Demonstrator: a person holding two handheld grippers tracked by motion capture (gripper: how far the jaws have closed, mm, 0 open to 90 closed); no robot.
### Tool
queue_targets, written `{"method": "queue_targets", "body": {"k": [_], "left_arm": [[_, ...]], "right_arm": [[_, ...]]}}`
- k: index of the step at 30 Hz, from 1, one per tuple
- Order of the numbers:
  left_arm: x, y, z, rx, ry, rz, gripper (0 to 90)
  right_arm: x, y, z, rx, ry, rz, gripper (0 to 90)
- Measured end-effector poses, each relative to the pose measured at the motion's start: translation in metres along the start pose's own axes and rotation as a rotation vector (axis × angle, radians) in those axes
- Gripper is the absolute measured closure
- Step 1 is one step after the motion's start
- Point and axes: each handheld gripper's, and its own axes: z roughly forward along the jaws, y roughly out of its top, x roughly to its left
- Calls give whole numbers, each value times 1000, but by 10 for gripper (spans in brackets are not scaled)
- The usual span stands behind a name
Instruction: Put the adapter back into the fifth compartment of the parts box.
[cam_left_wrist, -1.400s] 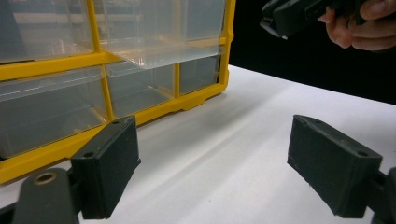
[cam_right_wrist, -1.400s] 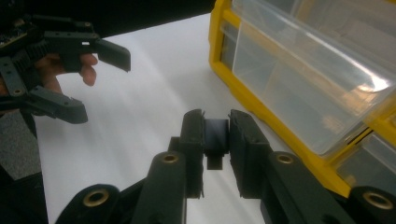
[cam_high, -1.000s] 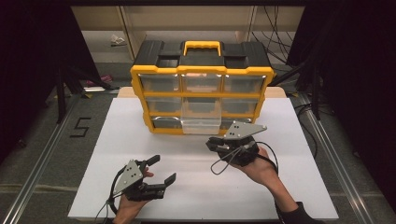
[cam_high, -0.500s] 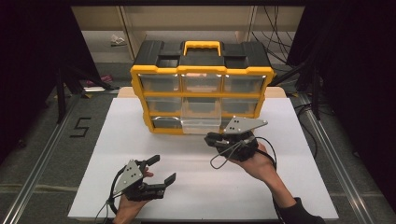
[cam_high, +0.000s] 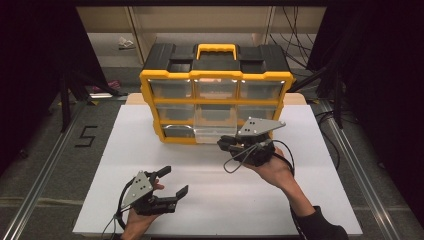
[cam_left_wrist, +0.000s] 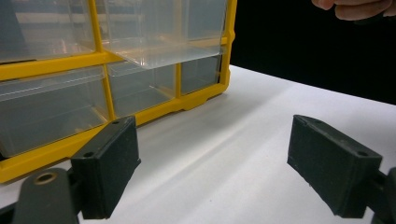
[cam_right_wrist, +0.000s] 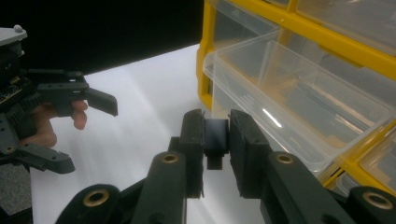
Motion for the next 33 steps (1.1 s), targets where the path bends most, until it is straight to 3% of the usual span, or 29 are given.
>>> {"method": "queue_targets", "body": {"k": [33], "left_arm": [[1,0,0,-3,4,-3,163]], "right_arm": [[-10,24,10,-16,-28,-8,763]]}}
